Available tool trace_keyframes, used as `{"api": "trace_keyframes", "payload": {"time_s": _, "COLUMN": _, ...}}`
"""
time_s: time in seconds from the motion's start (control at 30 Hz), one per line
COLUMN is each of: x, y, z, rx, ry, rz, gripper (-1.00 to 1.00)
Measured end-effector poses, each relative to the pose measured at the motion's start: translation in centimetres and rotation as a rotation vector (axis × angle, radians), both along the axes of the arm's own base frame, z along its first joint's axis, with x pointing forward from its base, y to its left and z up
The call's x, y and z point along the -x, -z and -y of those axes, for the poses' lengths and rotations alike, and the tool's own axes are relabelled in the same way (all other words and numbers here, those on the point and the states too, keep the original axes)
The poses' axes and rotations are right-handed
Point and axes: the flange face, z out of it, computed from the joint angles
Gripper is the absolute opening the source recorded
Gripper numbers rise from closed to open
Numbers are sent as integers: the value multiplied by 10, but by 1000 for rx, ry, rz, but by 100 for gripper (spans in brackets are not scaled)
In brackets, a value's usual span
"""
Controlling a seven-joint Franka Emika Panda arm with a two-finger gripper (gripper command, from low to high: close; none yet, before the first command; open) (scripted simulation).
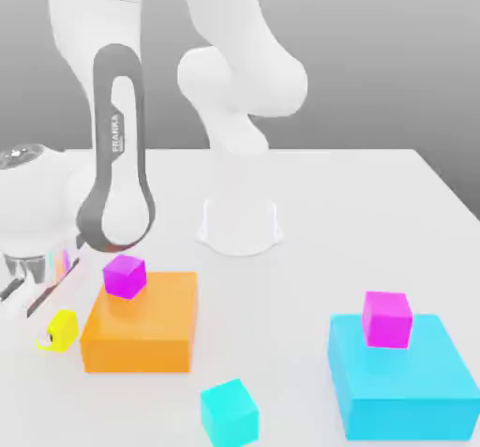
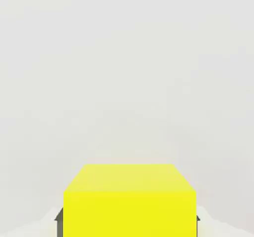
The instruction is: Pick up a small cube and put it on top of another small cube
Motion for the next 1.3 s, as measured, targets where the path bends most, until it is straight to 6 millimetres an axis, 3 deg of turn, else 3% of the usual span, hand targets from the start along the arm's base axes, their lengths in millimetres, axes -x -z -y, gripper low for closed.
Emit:
{"api": "trace_keyframes", "payload": {"time_s": 0.2, "x": -1, "y": -52, "z": 1, "rx": 1, "ry": -1, "rz": 0, "gripper": -100}}
{"api": "trace_keyframes", "payload": {"time_s": 0.27, "x": -19, "y": -70, "z": -19, "rx": -11, "ry": -90, "rz": 8, "gripper": -100}}
{"api": "trace_keyframes", "payload": {"time_s": 0.37, "x": -66, "y": -90, "z": -85, "rx": -32, "ry": -362, "rz": 22, "gripper": -100}}
{"api": "trace_keyframes", "payload": {"time_s": 0.47, "x": -107, "y": -112, "z": -182, "rx": -48, "ry": -707, "rz": 31, "gripper": -100}}
{"api": "trace_keyframes", "payload": {"time_s": 0.53, "x": -120, "y": -129, "z": -247, "rx": -54, "ry": -940, "rz": 34, "gripper": -100}}
{"api": "trace_keyframes", "payload": {"time_s": 0.67, "x": -117, "y": -164, "z": -357, "rx": -46, "ry": -1352, "rz": 30, "gripper": -100}}
{"api": "trace_keyframes", "payload": {"time_s": 0.8, "x": -89, "y": -190, "z": -447, "rx": -20, "ry": -1700, "rz": 11, "gripper": -100}}
{"api": "trace_keyframes", "payload": {"time_s": 0.83, "x": -81, "y": -187, "z": -465, "rx": -11, "ry": -1771, "rz": 5, "gripper": -100}}
{"api": "trace_keyframes", "payload": {"time_s": 0.93, "x": -75, "y": -154, "z": -480, "rx": -1, "ry": -1832, "rz": -2, "gripper": -100}}
{"api": "trace_keyframes", "payload": {"time_s": 0.97, "x": -73, "y": -142, "z": -482, "rx": -1, "ry": -1838, "rz": -2, "gripper": 100}}
{"api": "trace_keyframes", "payload": {"time_s": 1.17, "x": -72, "y": -136, "z": -482, "rx": -1, "ry": -1840, "rz": -2, "gripper": 100}}
{"api": "trace_keyframes", "payload": {"time_s": 1.3, "x": -74, "y": -174, "z": -482, "rx": 1, "ry": -1842, "rz": -4, "gripper": 100}}
